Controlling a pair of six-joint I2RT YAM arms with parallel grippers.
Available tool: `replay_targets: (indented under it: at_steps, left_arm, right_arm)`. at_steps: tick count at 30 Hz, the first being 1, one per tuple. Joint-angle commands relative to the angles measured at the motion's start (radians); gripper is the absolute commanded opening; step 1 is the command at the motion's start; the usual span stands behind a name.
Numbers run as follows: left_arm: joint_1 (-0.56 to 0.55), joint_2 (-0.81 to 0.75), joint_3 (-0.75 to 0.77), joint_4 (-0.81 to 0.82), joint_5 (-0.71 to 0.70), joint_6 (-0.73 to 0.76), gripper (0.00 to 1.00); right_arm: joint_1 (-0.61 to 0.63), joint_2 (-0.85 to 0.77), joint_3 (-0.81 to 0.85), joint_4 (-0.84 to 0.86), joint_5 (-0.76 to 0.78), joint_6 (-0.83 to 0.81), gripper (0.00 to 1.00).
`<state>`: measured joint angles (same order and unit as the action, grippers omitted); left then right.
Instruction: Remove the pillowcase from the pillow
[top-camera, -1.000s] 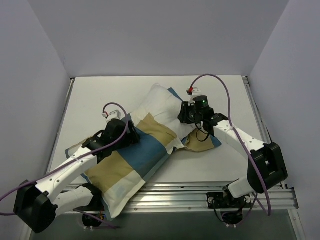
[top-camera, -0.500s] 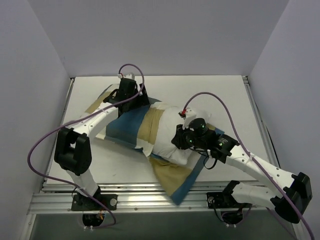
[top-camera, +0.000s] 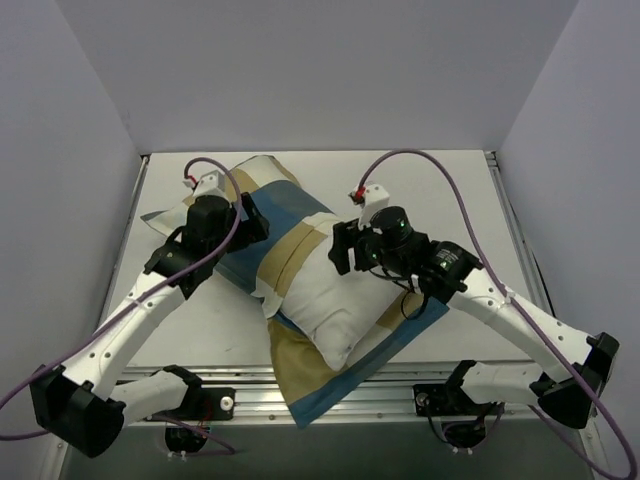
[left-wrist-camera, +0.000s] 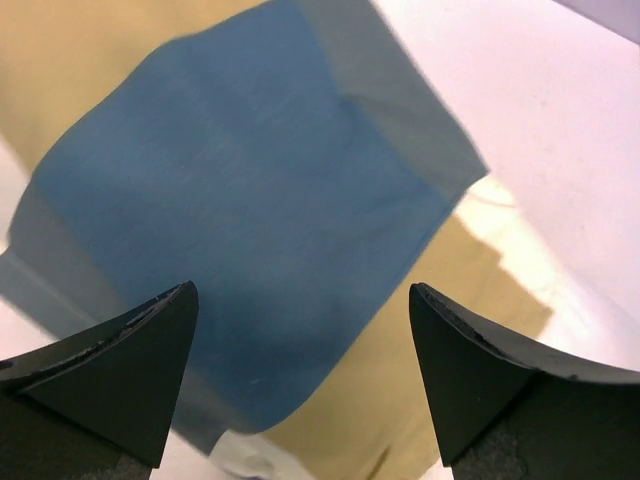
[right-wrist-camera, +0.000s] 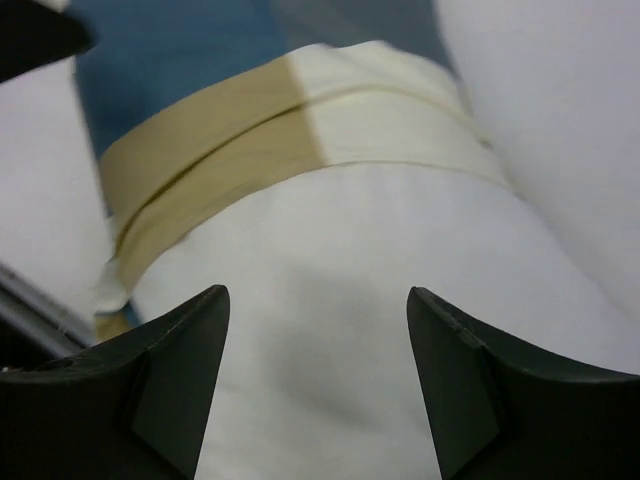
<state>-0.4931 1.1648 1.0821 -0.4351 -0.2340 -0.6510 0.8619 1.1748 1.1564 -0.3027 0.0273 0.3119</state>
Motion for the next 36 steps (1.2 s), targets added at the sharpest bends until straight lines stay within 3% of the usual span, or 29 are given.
replay_targets:
  at_steps: [1, 4, 7, 11, 12, 16, 20, 22, 29, 36]
  left_arm:
    - [0.019, -0.027, -0.103, -0.094, -0.064, -0.062, 0.94]
    - [0.036, 0.018, -0.143, -0.051, 0.001, -0.075, 0.94]
    - [0.045, 0.134, -0.116, 0.001, 0.059, -0.075, 0.94]
    - [0.047, 0.335, 0.013, 0.042, 0.111, -0.049, 0.94]
    - [0.045, 0.369, 0.047, 0.064, 0.125, -0.039, 0.94]
    - [0.025, 0.539, 0.275, 0.073, 0.22, -0.001, 0.94]
    - [-0.012, 0.608, 0.386, 0.068, 0.214, 0.028, 0.94]
    - [-0.01, 0.624, 0.404, 0.062, 0.213, 0.033, 0.94]
    - [0.019, 0.55, 0.429, 0.021, 0.185, 0.096, 0.94]
    - [0.021, 0.262, 0.386, -0.135, 0.087, 0.134, 0.94]
  right_arm:
    - [-0.127, 0.052, 0.006, -0.038, 0.128, -0.028, 0.68]
    - [-0.227, 0.115, -0.034, -0.009, 0.091, -0.045, 0.69]
    - [-0.225, 0.18, -0.07, -0.032, 0.014, -0.068, 0.66]
    - [-0.101, 0.113, -0.178, 0.056, -0.145, -0.034, 0.57]
    - [-0.022, 0.102, -0.194, 0.072, -0.183, -0.002, 0.57]
    - [0.13, 0.071, -0.254, 0.186, -0.199, 0.111, 0.57]
    - [0.16, 0.052, -0.299, 0.229, -0.12, 0.151, 0.57]
    - [0.152, 0.057, -0.299, 0.241, -0.042, 0.148, 0.58]
    - [0.114, 0.08, -0.198, 0.235, 0.005, 0.098, 0.59]
    - [0.082, 0.005, -0.109, 0.159, 0.2, 0.078, 0.62]
